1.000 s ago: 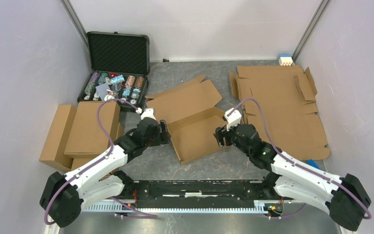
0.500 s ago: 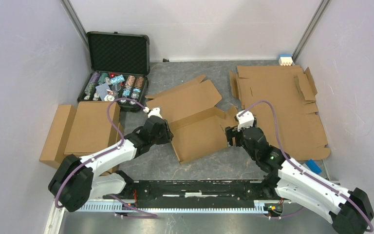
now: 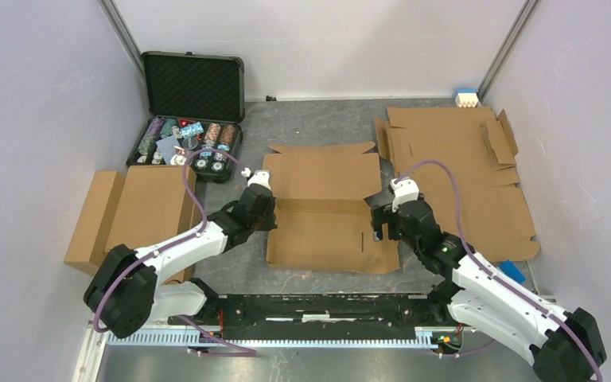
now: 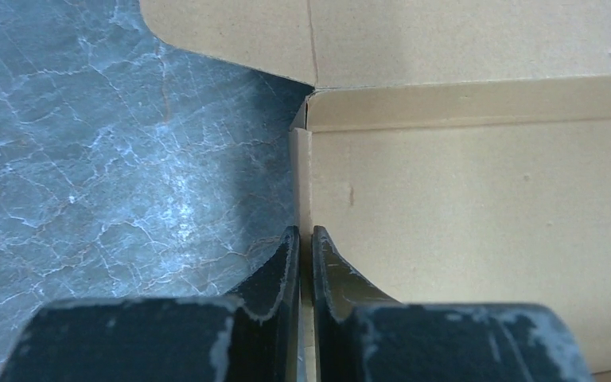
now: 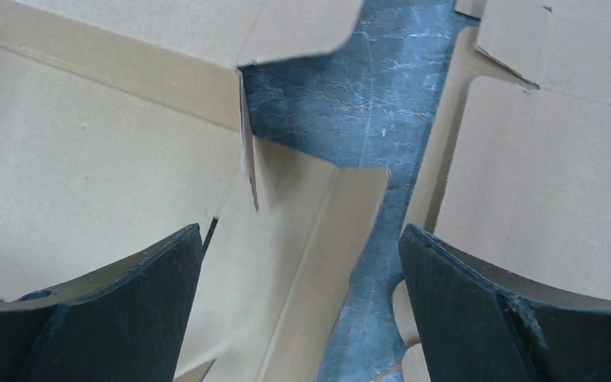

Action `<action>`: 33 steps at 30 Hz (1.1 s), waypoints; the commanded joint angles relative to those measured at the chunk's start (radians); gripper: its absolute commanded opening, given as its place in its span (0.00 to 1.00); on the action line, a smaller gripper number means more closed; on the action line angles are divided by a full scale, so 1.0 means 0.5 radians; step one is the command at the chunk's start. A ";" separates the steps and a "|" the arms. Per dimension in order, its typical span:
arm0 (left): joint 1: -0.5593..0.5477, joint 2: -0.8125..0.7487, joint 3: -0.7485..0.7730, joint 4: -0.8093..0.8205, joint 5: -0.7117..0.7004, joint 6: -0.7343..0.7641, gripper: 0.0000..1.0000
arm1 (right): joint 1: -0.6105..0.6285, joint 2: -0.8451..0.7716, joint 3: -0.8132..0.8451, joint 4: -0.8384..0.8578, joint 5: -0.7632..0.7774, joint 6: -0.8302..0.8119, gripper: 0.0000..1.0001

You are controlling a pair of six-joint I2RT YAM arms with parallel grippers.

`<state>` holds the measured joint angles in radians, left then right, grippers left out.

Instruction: Fold the paper box

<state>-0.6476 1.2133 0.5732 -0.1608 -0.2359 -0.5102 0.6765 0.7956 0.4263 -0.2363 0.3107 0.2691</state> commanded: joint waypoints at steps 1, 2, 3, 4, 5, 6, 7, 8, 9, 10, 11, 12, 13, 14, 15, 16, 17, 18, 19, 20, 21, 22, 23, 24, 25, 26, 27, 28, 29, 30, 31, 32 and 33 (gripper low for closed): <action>-0.002 0.022 0.049 0.008 -0.111 0.110 0.13 | -0.141 -0.072 0.018 -0.035 -0.165 0.150 0.98; 0.000 0.020 0.039 0.023 -0.119 0.090 0.14 | -0.153 -0.085 0.005 -0.053 -0.189 0.183 0.98; 0.000 0.020 0.031 0.032 -0.134 0.077 0.15 | -0.159 -0.098 -0.013 -0.073 -0.210 0.217 0.98; 0.000 0.018 0.027 0.041 -0.151 0.073 0.15 | -0.163 -0.118 -0.028 -0.089 -0.210 0.244 0.98; -0.002 0.014 0.021 0.050 -0.162 0.080 0.16 | -0.165 -0.146 -0.043 -0.107 -0.198 0.258 0.98; -0.003 0.011 0.014 0.064 -0.173 0.092 0.17 | -0.164 -0.173 -0.059 -0.115 -0.174 0.253 0.98; -0.003 0.009 0.011 0.070 -0.202 0.107 0.18 | -0.164 -0.207 -0.076 -0.118 -0.156 0.239 0.98; -0.004 0.006 0.001 0.077 -0.239 0.119 0.18 | -0.163 -0.227 -0.102 -0.117 -0.125 0.233 0.98; -0.003 0.001 -0.011 0.093 -0.258 0.137 0.19 | -0.163 -0.235 -0.124 -0.114 -0.103 0.230 0.97; -0.003 -0.007 -0.028 0.116 -0.267 0.155 0.20 | -0.164 -0.230 -0.149 -0.109 -0.088 0.233 0.96; -0.003 -0.019 -0.043 0.145 -0.263 0.169 0.24 | -0.163 -0.213 -0.171 -0.101 -0.085 0.232 0.94; -0.003 -0.031 -0.058 0.174 -0.257 0.178 0.28 | -0.163 -0.188 -0.188 -0.075 -0.094 0.237 0.91; -0.003 -0.039 -0.067 0.194 -0.243 0.185 0.31 | -0.163 -0.166 -0.208 -0.054 -0.098 0.237 0.88; -0.003 -0.048 -0.071 0.204 -0.228 0.194 0.34 | -0.163 -0.142 -0.218 -0.026 -0.107 0.244 0.84; -0.003 -0.054 -0.071 0.208 -0.214 0.201 0.38 | -0.163 -0.118 -0.223 0.001 -0.123 0.252 0.79; -0.003 -0.056 -0.075 0.208 -0.207 0.201 0.39 | -0.163 -0.097 -0.222 0.011 -0.137 0.262 0.75; -0.003 -0.060 -0.078 0.208 -0.202 0.201 0.41 | -0.163 -0.077 -0.216 0.019 -0.145 0.268 0.69; -0.004 -0.063 -0.079 0.210 -0.193 0.201 0.41 | -0.163 -0.063 -0.207 0.022 -0.149 0.274 0.64; -0.003 -0.071 -0.086 0.221 -0.177 0.204 0.41 | -0.163 -0.054 -0.198 0.021 -0.157 0.275 0.57; -0.003 -0.079 -0.099 0.235 -0.157 0.206 0.42 | -0.163 -0.054 -0.188 0.022 -0.165 0.280 0.47; -0.003 -0.088 -0.108 0.258 -0.139 0.205 0.42 | -0.164 -0.056 -0.177 0.024 -0.183 0.282 0.39; -0.003 -0.100 -0.125 0.284 -0.123 0.207 0.42 | -0.163 -0.061 -0.163 0.029 -0.198 0.279 0.30; -0.003 -0.109 -0.138 0.301 -0.115 0.206 0.42 | -0.163 -0.063 -0.147 0.031 -0.217 0.280 0.25; -0.003 -0.118 -0.153 0.315 -0.114 0.207 0.42 | -0.163 -0.063 -0.124 0.030 -0.228 0.279 0.21; -0.003 -0.121 -0.163 0.315 -0.111 0.204 0.42 | -0.163 -0.059 -0.095 0.031 -0.240 0.277 0.21; -0.004 -0.122 -0.172 0.315 -0.104 0.201 0.41 | -0.164 -0.043 -0.068 0.025 -0.249 0.274 0.20; -0.003 -0.123 -0.173 0.315 -0.101 0.201 0.41 | -0.163 -0.029 -0.030 0.018 -0.263 0.266 0.17; -0.003 -0.122 -0.169 0.315 -0.100 0.198 0.41 | -0.163 -0.010 0.013 0.007 -0.284 0.260 0.16; -0.003 -0.121 -0.172 0.316 -0.099 0.195 0.41 | -0.163 0.009 0.041 0.002 -0.316 0.257 0.15; -0.003 -0.122 -0.170 0.315 -0.099 0.192 0.40 | -0.163 0.026 0.069 0.005 -0.351 0.254 0.11; -0.003 -0.120 -0.168 0.314 -0.096 0.192 0.40 | -0.160 0.039 0.097 0.009 -0.389 0.257 0.10; -0.003 -0.120 -0.171 0.354 -0.088 0.191 0.39 | -0.160 0.053 0.113 0.022 -0.430 0.263 0.07; -0.003 -0.119 -0.172 0.370 -0.084 0.189 0.38 | -0.160 0.062 0.131 0.037 -0.464 0.266 0.06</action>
<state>-0.6479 1.1698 0.4938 -0.0494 -0.2855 -0.4458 0.5964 0.8097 0.4160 -0.2615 0.1669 0.3992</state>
